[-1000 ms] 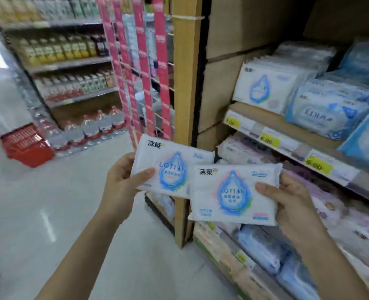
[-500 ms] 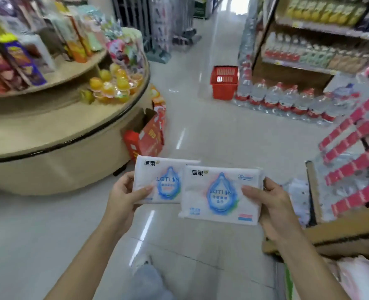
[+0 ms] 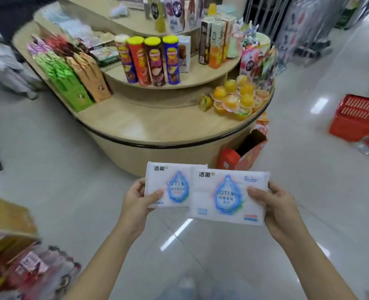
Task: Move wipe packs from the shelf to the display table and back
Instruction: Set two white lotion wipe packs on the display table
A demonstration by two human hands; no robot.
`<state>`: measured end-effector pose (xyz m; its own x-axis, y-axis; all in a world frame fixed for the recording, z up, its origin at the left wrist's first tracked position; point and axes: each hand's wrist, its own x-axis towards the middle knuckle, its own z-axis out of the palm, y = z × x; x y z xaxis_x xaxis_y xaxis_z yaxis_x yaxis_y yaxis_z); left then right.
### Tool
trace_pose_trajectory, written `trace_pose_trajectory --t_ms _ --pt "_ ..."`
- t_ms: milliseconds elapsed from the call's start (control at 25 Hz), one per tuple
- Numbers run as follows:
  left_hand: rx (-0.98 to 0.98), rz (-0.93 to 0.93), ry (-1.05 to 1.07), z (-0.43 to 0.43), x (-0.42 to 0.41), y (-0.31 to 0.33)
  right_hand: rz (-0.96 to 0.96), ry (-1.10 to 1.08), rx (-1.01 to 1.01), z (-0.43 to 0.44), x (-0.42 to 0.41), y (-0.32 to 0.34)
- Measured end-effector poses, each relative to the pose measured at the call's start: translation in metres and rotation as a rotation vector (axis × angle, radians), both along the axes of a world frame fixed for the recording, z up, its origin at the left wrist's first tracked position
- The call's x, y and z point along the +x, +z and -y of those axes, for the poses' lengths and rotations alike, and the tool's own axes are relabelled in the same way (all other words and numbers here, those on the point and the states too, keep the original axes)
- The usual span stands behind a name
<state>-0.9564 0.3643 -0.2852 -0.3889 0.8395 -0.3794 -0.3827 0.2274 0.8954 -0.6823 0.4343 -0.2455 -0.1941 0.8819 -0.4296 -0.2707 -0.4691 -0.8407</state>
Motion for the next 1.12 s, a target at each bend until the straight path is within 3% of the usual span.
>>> trace_pose_trajectory --t_ms 680,1120 --pt "-0.195 0.147 0.128 -0.367 -0.103 -0.078 0.17 0.19 -0.191 -0.334 -0.125 -0.061" --pt "-0.354 0.13 0.017 -0.539 -0.18 -0.187 0.19 0.006 -0.384 -0.45 -0.216 -0.143"
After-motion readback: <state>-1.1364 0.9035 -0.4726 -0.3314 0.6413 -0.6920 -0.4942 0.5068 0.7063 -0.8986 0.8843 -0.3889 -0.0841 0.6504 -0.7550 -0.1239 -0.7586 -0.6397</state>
